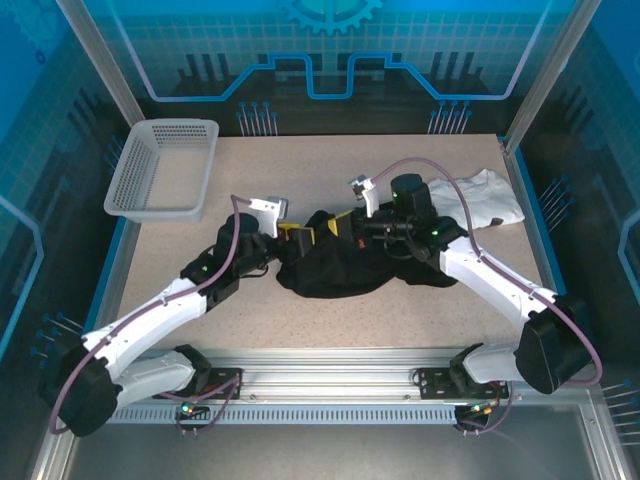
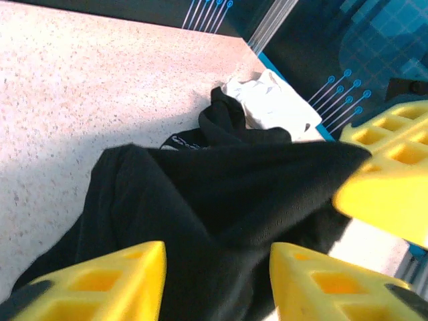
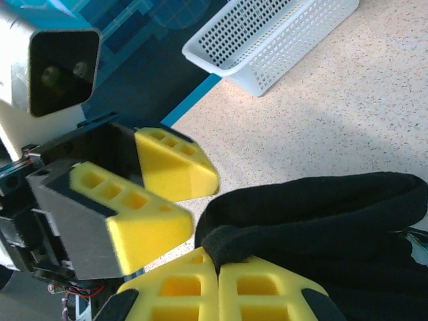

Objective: Fold the inside-out t-shirt

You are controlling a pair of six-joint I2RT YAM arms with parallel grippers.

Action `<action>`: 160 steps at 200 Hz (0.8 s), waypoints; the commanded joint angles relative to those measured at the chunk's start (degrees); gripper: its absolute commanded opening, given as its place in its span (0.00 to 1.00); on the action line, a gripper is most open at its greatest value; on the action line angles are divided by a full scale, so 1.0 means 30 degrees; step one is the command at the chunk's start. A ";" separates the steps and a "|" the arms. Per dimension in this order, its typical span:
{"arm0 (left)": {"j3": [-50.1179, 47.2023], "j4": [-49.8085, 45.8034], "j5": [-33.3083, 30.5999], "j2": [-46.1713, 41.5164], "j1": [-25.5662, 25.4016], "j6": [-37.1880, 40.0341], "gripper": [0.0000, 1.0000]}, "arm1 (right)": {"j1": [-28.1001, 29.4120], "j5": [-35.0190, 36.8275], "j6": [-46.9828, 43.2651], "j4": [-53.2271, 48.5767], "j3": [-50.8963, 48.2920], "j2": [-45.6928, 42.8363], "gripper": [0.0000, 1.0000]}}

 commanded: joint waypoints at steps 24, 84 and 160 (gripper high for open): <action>0.0226 -0.0303 0.0817 0.0409 0.0092 0.0382 0.00 | -0.0152 0.1712 -0.1002 -0.0483 0.0335 -0.0968 0.00; -0.5778 0.1814 0.1704 -0.5285 0.0066 0.0405 0.00 | -0.1275 0.3020 0.0022 0.0698 -0.0912 -0.1568 0.00; -0.7388 0.2300 0.3483 -0.5234 -0.1370 0.2645 0.30 | -0.1263 0.0628 -0.2866 0.0551 -0.2228 -0.1380 0.00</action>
